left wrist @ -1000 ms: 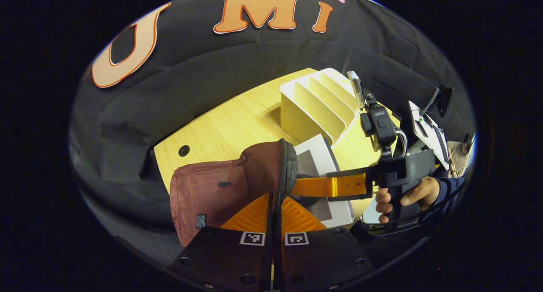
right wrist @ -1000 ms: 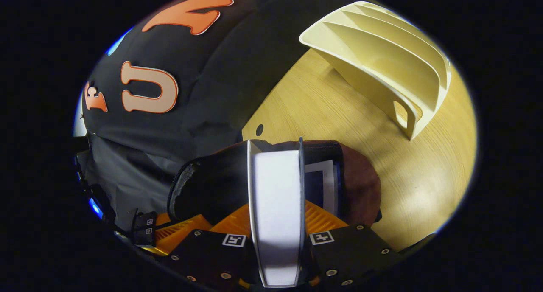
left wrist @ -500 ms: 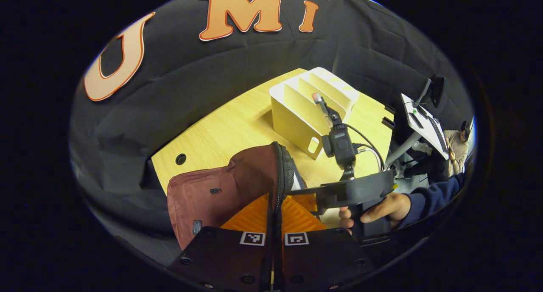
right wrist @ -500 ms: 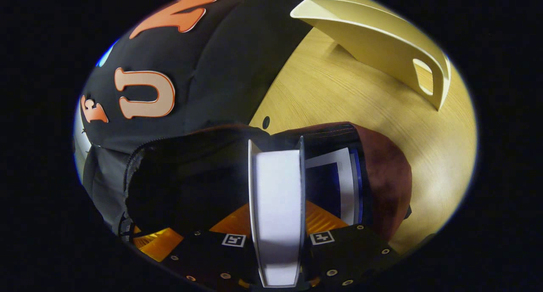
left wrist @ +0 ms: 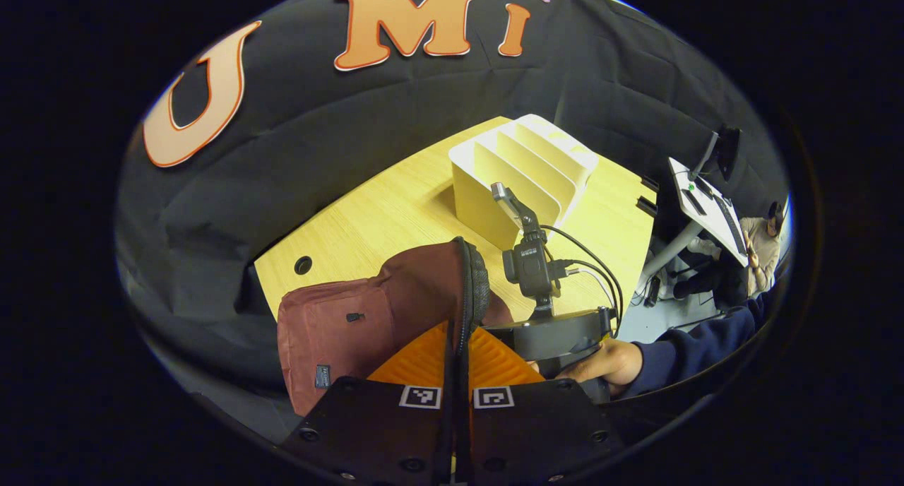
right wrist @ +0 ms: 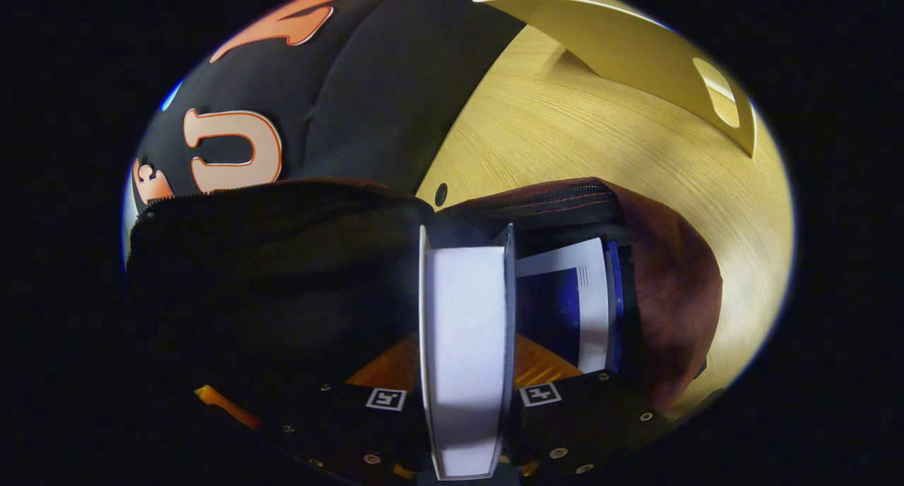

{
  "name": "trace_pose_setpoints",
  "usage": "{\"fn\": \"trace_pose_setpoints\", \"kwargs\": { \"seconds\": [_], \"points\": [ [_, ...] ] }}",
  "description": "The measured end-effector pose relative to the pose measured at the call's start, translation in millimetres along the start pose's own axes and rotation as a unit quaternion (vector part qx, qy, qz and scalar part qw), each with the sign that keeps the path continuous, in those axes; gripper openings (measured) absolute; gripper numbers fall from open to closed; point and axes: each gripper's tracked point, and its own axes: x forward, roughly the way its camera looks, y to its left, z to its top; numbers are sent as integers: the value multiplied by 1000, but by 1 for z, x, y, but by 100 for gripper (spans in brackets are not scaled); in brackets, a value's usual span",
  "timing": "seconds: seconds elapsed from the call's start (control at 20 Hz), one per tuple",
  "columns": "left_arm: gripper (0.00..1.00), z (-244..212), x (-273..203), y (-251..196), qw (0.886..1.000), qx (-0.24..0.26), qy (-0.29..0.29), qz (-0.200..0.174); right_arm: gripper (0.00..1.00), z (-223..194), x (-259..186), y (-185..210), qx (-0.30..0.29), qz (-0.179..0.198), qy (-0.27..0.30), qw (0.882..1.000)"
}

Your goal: Open the schoolbag, grab two books from the bookshelf and put them into the schoolbag.

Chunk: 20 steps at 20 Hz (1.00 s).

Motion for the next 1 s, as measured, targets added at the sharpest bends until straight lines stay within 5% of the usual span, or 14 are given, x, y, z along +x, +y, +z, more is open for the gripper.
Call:
{"fn": "trace_pose_setpoints", "kwargs": {
  "seconds": [0.05,0.1,0.15,0.2,0.3,0.35,0.65,0.75,0.8,0.95,1.0],
  "points": [
    [3,-1,0,2,1000,-7,-2,2,36,-3,-3,-8,2,-17,1,1000],
    [2,-2,0,3,1000,-15,-4,1,58,0,-5,-11,2,-28,-3,1000],
    [3,-3,0,4,1000,-22,-6,1,61,2,-9,-14,-2,-36,-7,999],
    [3,-4,1,5,1000,-30,-8,2,87,4,-16,-18,-13,-44,-11,999],
    [3,-8,3,4,999,-43,-9,-5,77,8,-35,-30,-26,-60,-12,998],
    [4,-9,4,2,999,-47,-9,-10,97,10,-43,-31,-15,-60,-11,998],
    [12,-10,22,-25,998,-59,-21,-17,97,59,-115,-35,-49,-61,-77,994],
    [19,-8,29,-43,997,-67,-21,-27,97,85,-146,-36,-80,-68,-105,989],
    [33,-7,32,-57,996,-74,-27,-37,97,96,-162,-41,-93,-75,-117,986],
    [52,7,48,-93,993,-102,-28,-46,97,130,-207,-54,-126,-89,-143,978],
    [72,9,53,-103,994,-104,-16,-37,97,139,-225,-61,-139,-91,-147,975]
  ]
}}
